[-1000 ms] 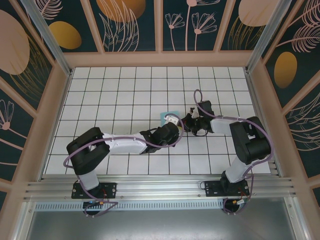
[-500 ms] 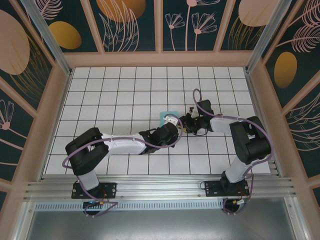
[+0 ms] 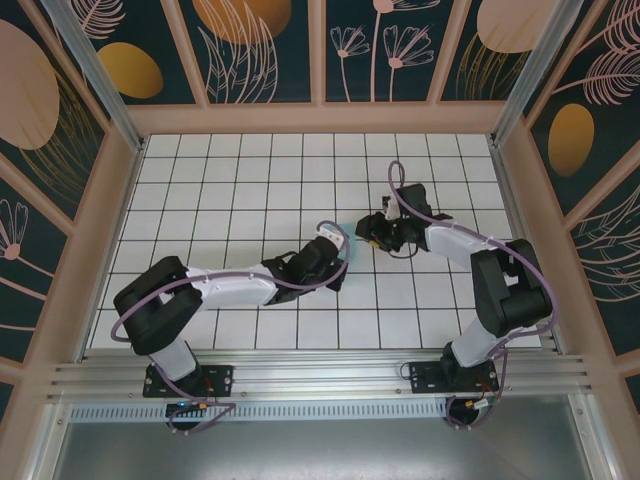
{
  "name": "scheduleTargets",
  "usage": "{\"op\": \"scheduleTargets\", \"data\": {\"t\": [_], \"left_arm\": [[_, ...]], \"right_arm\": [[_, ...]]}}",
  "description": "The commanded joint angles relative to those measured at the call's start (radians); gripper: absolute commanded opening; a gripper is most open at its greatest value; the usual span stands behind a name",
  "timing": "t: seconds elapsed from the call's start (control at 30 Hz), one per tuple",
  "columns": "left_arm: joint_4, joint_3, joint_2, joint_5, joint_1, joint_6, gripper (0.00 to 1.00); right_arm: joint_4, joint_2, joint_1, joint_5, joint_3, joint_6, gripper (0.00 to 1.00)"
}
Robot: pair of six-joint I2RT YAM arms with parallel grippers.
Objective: Fold a paper plane with a square sheet of paper (pick it up from the middle)
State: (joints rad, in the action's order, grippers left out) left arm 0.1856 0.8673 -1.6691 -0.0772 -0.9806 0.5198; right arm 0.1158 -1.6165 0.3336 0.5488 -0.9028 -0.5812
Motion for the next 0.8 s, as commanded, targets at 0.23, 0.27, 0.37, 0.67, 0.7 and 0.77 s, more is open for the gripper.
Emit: {"op": "scheduleTargets", "data": {"t": [0.23,0.27,0.37,0.67,0.7,0.77], "left_arm": [[0.106,-0.073,0.043,0.178,0.053,0.031,0.00],[0.108,-0.076,0.043,0.182,0.054,0.034,0.00],[0.119,-0.084,0.049,0.198,0.063,0.041,0.00],[0.123,-0.103,0.047,0.207,0.084,0.064,0.00],[0.123,-0.105,0.042,0.209,0.087,0.067,0.00],[0.120,-0.105,0.034,0.215,0.097,0.075,0.00]], "right_arm": [[0.125,-0.181,0.048,0.070,-0.211,0.199,0.18],[0.144,-0.209,0.055,0.064,-0.233,0.216,0.17],[0.184,-0.286,0.069,0.033,-0.280,0.250,0.15],[0.248,-0.420,0.126,-0.067,-0.335,0.315,0.13],[0.252,-0.425,0.133,-0.081,-0.335,0.321,0.13],[0.259,-0.436,0.146,-0.103,-0.334,0.327,0.13]]}}
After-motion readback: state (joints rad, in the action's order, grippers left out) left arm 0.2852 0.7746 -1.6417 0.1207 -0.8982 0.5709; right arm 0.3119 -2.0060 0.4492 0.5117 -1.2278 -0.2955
